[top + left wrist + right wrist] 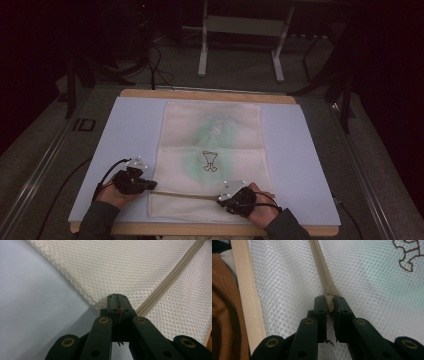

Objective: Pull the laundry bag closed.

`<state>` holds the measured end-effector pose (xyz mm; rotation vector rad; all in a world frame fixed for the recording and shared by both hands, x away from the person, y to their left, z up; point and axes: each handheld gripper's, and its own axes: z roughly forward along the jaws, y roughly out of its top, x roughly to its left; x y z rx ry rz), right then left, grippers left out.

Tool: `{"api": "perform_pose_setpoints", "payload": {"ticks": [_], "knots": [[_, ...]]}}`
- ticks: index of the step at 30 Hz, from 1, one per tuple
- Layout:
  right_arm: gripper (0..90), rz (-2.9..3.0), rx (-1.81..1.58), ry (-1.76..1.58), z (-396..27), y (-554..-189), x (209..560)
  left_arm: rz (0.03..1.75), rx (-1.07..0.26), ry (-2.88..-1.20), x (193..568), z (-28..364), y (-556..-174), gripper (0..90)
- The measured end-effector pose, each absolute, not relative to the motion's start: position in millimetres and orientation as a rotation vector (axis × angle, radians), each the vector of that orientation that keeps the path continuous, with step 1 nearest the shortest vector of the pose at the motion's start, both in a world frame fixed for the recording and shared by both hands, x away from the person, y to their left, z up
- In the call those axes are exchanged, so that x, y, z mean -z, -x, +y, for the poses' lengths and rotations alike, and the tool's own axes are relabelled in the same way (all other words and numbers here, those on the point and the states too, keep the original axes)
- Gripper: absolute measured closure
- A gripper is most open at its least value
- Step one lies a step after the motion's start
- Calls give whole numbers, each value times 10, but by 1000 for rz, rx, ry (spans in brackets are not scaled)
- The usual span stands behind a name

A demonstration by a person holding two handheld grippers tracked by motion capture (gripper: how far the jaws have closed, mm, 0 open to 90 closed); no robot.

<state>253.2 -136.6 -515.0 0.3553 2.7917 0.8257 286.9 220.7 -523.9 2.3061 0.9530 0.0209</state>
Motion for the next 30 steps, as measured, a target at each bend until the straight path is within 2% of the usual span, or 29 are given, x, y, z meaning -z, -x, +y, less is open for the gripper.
{"api": "perform_pose_setpoints", "payload": {"ticks": [30], "knots": [[823, 2775, -800, -416, -1689, -2528, 5123, 954, -19, -2304, 5240, 2209, -2870, 899]]}}
